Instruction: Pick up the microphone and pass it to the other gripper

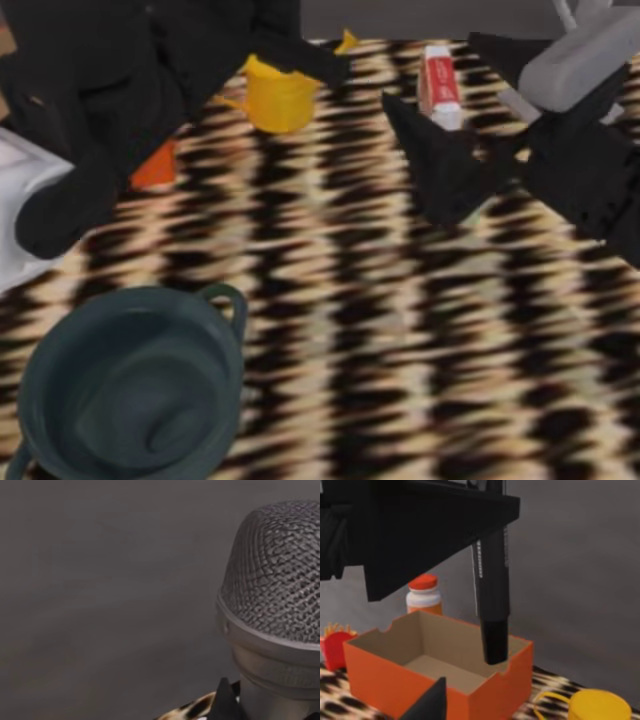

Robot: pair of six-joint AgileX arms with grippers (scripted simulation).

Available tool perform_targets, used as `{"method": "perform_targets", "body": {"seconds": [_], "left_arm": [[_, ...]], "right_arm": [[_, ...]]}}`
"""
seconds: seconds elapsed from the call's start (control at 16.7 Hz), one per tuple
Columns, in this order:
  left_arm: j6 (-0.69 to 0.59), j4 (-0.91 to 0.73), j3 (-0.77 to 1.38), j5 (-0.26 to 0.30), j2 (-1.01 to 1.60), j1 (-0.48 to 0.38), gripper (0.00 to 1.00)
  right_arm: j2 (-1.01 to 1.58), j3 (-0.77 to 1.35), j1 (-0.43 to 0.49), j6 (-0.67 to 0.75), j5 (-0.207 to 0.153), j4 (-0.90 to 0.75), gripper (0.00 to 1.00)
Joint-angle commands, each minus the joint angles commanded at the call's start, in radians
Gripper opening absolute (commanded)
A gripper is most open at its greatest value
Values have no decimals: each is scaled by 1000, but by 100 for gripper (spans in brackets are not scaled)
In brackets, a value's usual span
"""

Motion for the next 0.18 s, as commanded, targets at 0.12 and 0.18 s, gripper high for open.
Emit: {"method": "perform_targets", "body": {"seconds": [0.12, 0.18], "left_arm": [[-1, -2, -16, 21, -19, 26, 0], [-1, -3, -17, 23, -21, 28, 0]], "right_arm": [[-39, -37, -4, 0, -8, -6, 100], [-43, -40, -4, 0, -9, -7, 100]]}}
